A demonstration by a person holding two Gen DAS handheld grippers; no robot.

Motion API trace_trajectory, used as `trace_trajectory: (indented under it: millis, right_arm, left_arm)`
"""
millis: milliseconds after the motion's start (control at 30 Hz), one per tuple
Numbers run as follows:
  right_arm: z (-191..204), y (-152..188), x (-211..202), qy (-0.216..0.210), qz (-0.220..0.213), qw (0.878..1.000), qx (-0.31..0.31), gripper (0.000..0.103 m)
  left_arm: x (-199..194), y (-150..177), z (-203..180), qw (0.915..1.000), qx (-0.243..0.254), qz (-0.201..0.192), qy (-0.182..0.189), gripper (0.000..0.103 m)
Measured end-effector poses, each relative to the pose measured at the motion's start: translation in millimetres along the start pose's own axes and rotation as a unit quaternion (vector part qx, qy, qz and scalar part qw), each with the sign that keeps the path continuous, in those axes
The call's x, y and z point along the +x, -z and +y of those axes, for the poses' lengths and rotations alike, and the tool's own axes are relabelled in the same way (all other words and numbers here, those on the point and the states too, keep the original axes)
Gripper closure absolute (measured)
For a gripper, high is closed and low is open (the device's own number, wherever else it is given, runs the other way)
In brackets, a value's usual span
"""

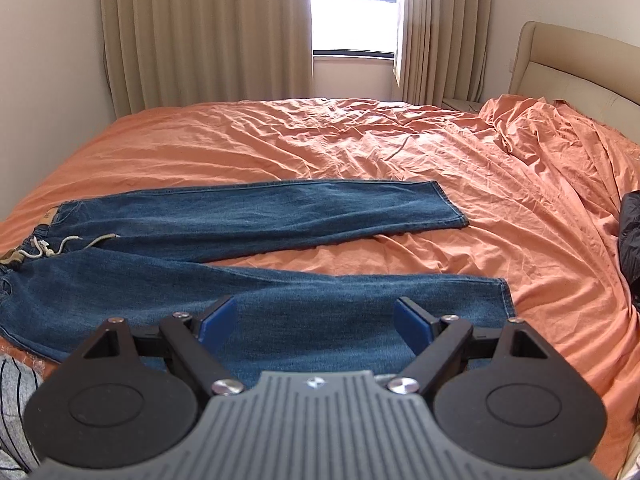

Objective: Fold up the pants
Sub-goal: 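Lower the left gripper onto the jeans waistband and close on it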

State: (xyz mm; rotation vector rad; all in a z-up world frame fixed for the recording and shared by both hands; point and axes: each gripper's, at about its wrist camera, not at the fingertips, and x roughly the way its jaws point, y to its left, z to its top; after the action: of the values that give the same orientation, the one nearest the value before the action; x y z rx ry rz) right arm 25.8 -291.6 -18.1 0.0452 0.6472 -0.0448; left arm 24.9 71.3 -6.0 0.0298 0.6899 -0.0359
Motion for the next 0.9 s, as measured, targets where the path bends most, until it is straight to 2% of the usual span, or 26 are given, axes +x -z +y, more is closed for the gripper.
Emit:
trace_trajectory:
  millis: [167, 267, 333, 400, 467, 533, 600, 700, 833, 900]
  right_arm:
    - [-20.7, -23.2, 42.7, -0.009, -0.004, 0.999, 0.032, 0.022]
    - [-30.3, -35.9, 71.5, -0.007, -0.007, 0.999, 0.049, 0.022]
    - [-32.3, -41.5, 88.5, 0.0, -0.012, 0.999, 0.05, 0.023]
    - [-34.7, -43.5, 105.5, 0.006, -0.023, 0.999, 0.049, 0.033]
    - [-37.9, -44.6, 121.5, 0.011, -0.021, 0.998, 0.058, 0.038]
    - [-44.4, -43.6, 136.1, 0.007, -0.014, 0.996, 0.083, 0.044]
    - [-54.0, -42.2, 148.6, -0.001, -0.001, 0.993, 0.118, 0.055]
    - [-62.5, -40.4, 158.8, -0.006, -0.001, 0.988, 0.157, 0.055]
    - [-63.6, -40.3, 174.1, -0.007, 0.009, 0.984, 0.177, 0.055]
    - [-61.6, -40.6, 178.2, -0.006, 0.012, 0.984, 0.18, 0.056]
  left_arm:
    - [25.4, -21.3, 68.3, 0.9993, -0.036, 0.002, 0.01, 0.019]
    - [50.7, -36.0, 105.4, 0.999, -0.043, 0.008, 0.008, 0.019]
    - [71.2, -45.7, 133.2, 0.9972, -0.071, 0.019, 0.014, 0.02]
    - [91.8, -52.7, 158.0, 0.9959, -0.087, 0.019, 0.019, 0.02]
    - [116.6, -57.5, 181.7, 0.9939, -0.105, 0.03, 0.017, 0.024]
    - [144.7, -58.8, 204.6, 0.9912, -0.122, 0.046, 0.021, 0.032]
    - [170.6, -57.0, 222.7, 0.9887, -0.132, 0.066, 0.026, 0.035]
    - [206.7, -49.9, 247.6, 0.9827, -0.159, 0.086, 0.043, 0.038]
    - [242.0, -38.4, 271.1, 0.9766, -0.174, 0.108, 0.065, 0.038]
    - [251.2, -32.3, 282.8, 0.9715, -0.185, 0.11, 0.1, 0.036]
